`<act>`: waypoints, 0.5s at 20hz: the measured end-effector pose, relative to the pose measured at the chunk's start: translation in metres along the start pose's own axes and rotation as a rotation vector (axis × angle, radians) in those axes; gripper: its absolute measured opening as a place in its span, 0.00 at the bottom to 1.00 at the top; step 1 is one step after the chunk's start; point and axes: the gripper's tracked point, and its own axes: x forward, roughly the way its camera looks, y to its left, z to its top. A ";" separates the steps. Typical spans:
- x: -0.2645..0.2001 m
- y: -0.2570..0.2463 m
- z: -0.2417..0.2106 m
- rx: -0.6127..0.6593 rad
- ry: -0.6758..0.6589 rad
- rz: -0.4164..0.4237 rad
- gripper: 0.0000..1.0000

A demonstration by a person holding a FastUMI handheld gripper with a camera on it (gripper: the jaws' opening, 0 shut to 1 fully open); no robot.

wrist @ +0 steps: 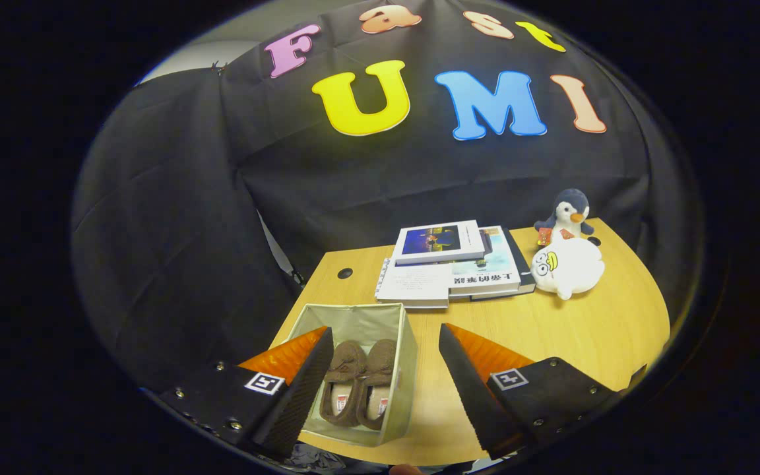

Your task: Open the storage box then place both shoes into the box .Put the left shoe in first, then the right shoe, with the right side of both shoes facing outward in a uniform manner.

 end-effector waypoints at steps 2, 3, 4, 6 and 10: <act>-0.018 -0.020 0.012 -0.032 -0.039 -0.021 0.98; -0.026 -0.029 0.016 -0.047 -0.056 -0.032 0.98; -0.033 -0.038 0.020 -0.058 -0.074 -0.037 0.98; -0.048 -0.057 0.029 -0.077 -0.110 -0.052 0.98; -0.078 -0.098 0.046 -0.122 -0.176 -0.111 0.98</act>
